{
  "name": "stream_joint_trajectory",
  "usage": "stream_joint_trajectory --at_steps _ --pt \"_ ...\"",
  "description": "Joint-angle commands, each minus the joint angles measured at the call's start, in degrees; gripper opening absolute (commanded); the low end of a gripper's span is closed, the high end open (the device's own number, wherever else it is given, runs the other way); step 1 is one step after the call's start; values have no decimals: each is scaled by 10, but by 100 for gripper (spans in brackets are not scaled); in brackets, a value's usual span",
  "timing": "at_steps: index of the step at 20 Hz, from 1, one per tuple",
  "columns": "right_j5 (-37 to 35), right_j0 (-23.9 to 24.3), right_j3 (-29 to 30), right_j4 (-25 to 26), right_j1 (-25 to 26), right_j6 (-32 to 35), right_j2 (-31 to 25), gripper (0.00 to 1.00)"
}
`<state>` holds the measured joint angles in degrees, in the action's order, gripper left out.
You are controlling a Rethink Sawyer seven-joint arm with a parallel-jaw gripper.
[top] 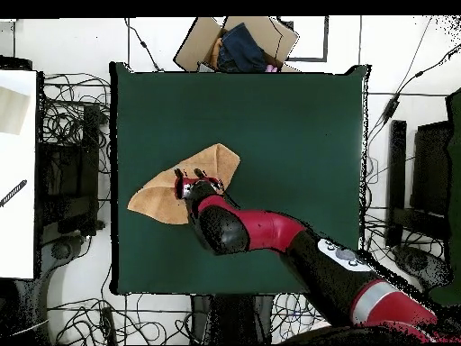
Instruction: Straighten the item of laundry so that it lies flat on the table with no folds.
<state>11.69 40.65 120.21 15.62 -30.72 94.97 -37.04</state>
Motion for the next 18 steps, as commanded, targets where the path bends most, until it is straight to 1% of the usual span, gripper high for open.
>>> stream_joint_trajectory --at_steps 1,5,9,13,18 --pt "-78 12 11 31 15 47 -40 100" --pt "-84 17 10 33 12 44 -41 100" --pt "-101 31 -1 40 21 32 -49 100" --pt "-140 52 -28 48 41 6 -61 100" --pt "-188 76 -57 55 54 -21 -75 100"
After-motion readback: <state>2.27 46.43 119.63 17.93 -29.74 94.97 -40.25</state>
